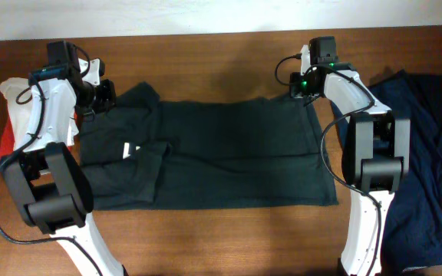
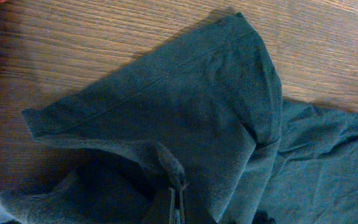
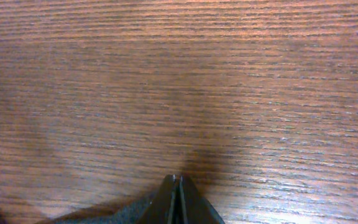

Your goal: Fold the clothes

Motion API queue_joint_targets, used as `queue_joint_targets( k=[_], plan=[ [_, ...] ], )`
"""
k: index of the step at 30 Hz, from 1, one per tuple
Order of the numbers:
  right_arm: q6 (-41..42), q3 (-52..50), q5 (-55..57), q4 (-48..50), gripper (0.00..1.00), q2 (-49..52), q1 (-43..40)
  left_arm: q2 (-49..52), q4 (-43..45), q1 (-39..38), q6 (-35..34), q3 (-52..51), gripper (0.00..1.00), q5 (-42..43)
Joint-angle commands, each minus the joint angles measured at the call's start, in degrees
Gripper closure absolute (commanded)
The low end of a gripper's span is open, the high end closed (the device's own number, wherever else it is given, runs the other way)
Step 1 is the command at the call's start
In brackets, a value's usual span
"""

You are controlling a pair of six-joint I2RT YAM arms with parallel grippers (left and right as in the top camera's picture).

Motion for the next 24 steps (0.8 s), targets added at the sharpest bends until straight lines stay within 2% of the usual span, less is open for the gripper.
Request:
queue_joint_targets(
  k=[1, 5, 9, 13, 17, 21, 23, 24],
  plan=[
    [0.8, -0.8, 1.4, -2.6, 0.96, 1.2, 0.3, -0.7, -0.3, -0.1, 0.5, 0.3, 1.0, 0.7],
    [3.8, -0.8, 6.4, -7.2, 0.96, -0.7, 0.2, -0.7, -2.3, -0.1, 0.5, 0.3, 1.0, 0.7],
    [4.0, 0.0, 7.9, -10.8, 0.96, -8.0, -1.3, -0.7, -6.3, -0.1, 0.5, 0.3, 1.0, 0.7],
    [4.0, 0.8, 7.8, -21.2, 0.96, -15.5, -4.0, -3.5, -12.9, 0.9, 0.5, 0.3, 0.99, 0.6],
    [4.0, 0.8, 7.3, -34.8, 0.96, -17.2, -4.4, -8.5, -21.7, 3.2, 0.5, 0.3, 0.99, -0.4],
    [4.0, 0.8, 7.2, -44.2, 0.96, -17.2, -4.4, -10.1, -32.0, 4.0, 0.5, 0.3, 0.99, -9.0],
    [4.0, 0.8, 7.2, -48.7, 0.96, -17.2, -4.4, -10.1, -34.1, 4.4, 0.2, 0.3, 0.99, -11.1],
    [4.0, 0.8, 7.2, -49.9, 0.96, -17.2, -4.4, -10.1, -34.9, 4.4, -2.7, 0.2, 1.0, -16.8]
  ],
)
